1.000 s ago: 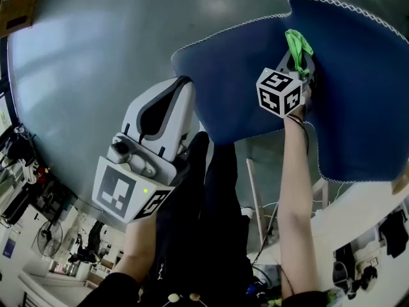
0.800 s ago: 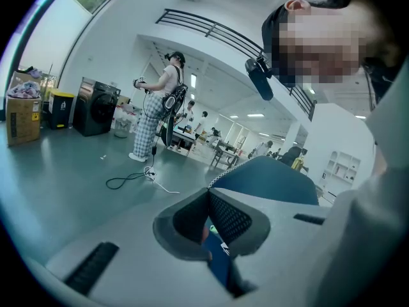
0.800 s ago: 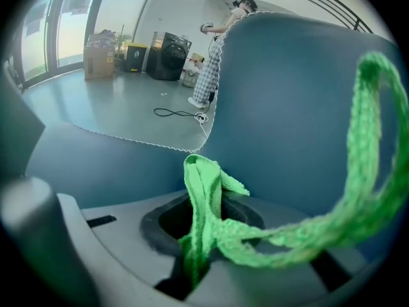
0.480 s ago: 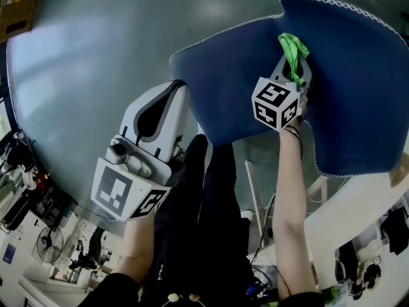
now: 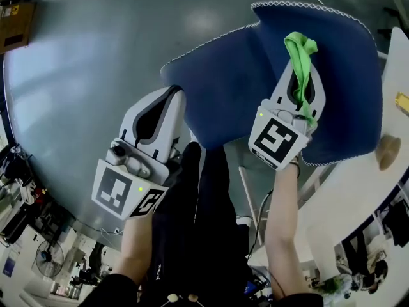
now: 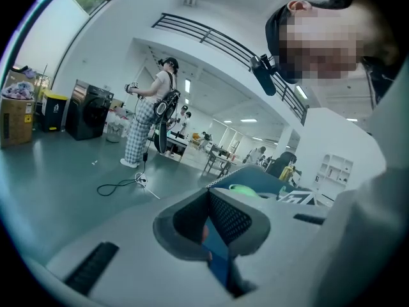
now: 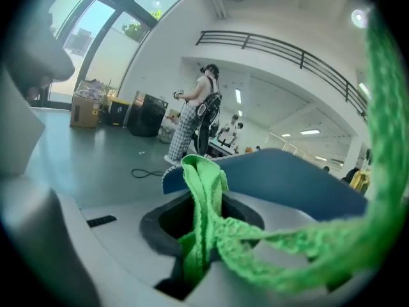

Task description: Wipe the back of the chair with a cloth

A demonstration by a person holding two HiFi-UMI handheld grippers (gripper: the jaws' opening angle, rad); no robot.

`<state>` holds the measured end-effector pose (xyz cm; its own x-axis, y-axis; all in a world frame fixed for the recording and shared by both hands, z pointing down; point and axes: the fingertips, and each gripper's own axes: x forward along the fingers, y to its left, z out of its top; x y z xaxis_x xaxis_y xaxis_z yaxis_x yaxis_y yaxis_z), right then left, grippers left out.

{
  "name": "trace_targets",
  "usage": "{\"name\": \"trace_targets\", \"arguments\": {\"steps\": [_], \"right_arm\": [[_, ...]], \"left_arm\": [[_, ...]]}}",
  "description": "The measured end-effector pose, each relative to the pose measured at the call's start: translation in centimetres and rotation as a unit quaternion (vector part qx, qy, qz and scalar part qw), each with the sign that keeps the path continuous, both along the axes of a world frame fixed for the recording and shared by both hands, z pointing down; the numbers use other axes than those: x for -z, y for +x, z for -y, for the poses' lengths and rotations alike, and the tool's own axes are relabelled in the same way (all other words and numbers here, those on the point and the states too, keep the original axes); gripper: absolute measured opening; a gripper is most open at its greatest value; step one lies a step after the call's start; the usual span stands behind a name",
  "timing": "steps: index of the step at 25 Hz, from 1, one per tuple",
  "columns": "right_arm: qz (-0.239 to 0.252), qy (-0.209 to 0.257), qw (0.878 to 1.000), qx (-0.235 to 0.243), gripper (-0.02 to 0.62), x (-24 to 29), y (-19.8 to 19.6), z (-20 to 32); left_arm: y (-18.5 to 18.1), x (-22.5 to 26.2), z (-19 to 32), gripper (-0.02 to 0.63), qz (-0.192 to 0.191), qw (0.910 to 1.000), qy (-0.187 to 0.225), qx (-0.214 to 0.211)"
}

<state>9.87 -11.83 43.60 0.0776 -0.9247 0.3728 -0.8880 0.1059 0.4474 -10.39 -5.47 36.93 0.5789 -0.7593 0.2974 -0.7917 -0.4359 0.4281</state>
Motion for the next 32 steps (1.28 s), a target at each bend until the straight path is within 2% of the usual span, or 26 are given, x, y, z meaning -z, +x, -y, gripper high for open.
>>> {"name": "trace_targets", "arguments": {"steps": [5, 9, 13, 16, 21, 32], "right_arm": [[-0.003, 0.073, 0.997, -0.018, 0.044, 7.7, 0.8, 0.0], [-0.025, 0.104, 0.994, -0.034, 0.044, 11.6, 3.2, -0.2], [-0.061, 0.124, 0.988, -0.070, 0.044, 14.4, 6.7, -1.1], [-0.084, 0.119, 0.983, -0.111, 0.044, 14.9, 10.3, -2.2], [-0.067, 0.103, 0.978, -0.167, 0.045, 13.2, 14.6, -3.7], [-0.084, 0.095, 0.983, -0.134, 0.046, 11.9, 13.1, -2.1]], "left_arm": [[-0.5, 0.8, -0.5, 0.002, 0.007, 1.0000, -0.002, -0.006], [-0.3, 1.6, -0.9, 0.002, -0.007, 1.0000, -0.006, 0.001], [0.1, 1.9, -1.0, 0.002, -0.007, 1.0000, -0.006, 0.000], [0.7, 1.6, -1.2, 0.002, -0.006, 0.9999, -0.007, -0.004], [1.4, 1.0, -2.2, 0.002, -0.002, 0.9998, -0.018, -0.009], [1.8, 0.9, -2.6, 0.002, 0.003, 0.9998, -0.021, -0.004]]}}
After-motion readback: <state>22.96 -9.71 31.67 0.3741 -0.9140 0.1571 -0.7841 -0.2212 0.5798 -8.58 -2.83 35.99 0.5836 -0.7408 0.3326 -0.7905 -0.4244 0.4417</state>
